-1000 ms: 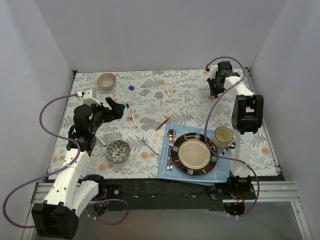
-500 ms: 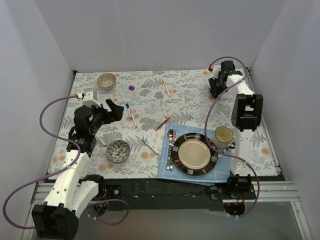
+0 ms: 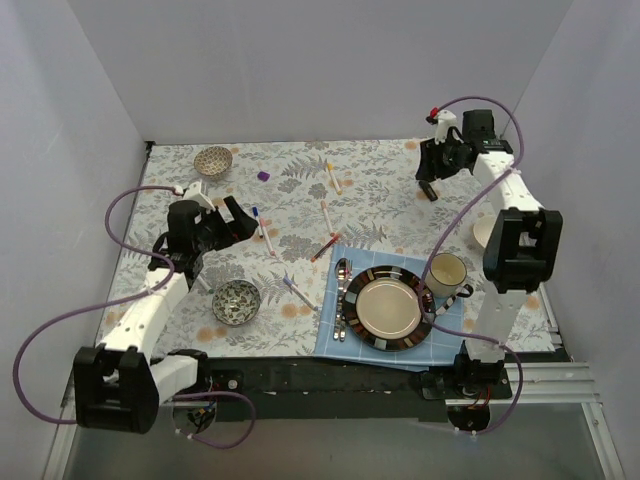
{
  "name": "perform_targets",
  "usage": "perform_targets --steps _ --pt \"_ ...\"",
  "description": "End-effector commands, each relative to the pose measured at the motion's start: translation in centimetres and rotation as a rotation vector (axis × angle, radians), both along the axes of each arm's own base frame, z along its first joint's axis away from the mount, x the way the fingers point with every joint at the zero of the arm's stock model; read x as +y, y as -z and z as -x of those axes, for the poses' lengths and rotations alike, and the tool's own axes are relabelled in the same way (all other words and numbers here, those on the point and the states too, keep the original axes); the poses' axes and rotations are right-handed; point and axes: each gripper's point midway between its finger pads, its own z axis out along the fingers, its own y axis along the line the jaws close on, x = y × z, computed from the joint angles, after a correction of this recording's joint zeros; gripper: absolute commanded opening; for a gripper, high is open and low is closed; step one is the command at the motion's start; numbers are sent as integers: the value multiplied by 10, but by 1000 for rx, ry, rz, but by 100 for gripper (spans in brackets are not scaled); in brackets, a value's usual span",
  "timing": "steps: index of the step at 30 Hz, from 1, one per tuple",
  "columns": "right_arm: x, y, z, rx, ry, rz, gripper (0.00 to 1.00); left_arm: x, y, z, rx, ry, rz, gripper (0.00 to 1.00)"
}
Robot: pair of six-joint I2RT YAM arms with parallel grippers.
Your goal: Open the pen caps
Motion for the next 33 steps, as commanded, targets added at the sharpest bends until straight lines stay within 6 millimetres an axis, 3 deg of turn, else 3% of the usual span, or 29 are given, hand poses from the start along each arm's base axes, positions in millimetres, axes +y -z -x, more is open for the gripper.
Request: perform_targets --steps 1,2,3,4,5,7,8,10,11,12,17,18,19,21,24,27,33 --pt "61 -78 49 -136 -259 -288 55 -5 5 -13 87 -15 43 98" --pt "76 -66 67 -97 -302 -319 55 -5 12 -18 111 -25 36 98" --pt "86 -67 78 -95 -336 -337 55 -3 16 -23 133 -38 27 98" --pt "98 -79 94 -120 -396 -358 55 1 7 -35 113 -67 -1 98" --pt "115 -73 109 -114 -441 -366 55 4 26 -42 173 -83 -33 96" --pt "131 -83 129 -151 -499 -379 54 5 37 -54 209 -107 -95 94" --pt "144 -75 145 -135 -539 -388 54 8 50 -64 252 -128 -141 92" --pt "156 -87 158 -178 -590 -401 54 6 61 -73 280 -152 -201 89" --pt "158 -87 161 -180 -600 -405 54 9 55 -85 268 -180 -252 88" --pt "160 -89 165 -180 -613 -412 54 2 72 -87 310 -167 -290 87" --pt "165 -92 174 -187 -643 -425 53 2 80 -117 324 -226 -398 78" --pt "165 -93 175 -187 -646 -429 53 3 70 -128 303 -244 -412 78" --pt "166 -94 177 -186 -653 -437 53 4 85 -132 333 -244 -434 76" --pt "167 -96 180 -184 -662 -447 53 4 82 -143 329 -248 -453 71" --pt "167 -96 181 -186 -661 -447 53 3 101 -149 383 -236 -482 67" --pt "166 -95 182 -186 -661 -446 53 3 109 -158 396 -236 -501 57" --pt "166 -93 182 -181 -659 -443 53 3 123 -162 429 -232 -522 45"
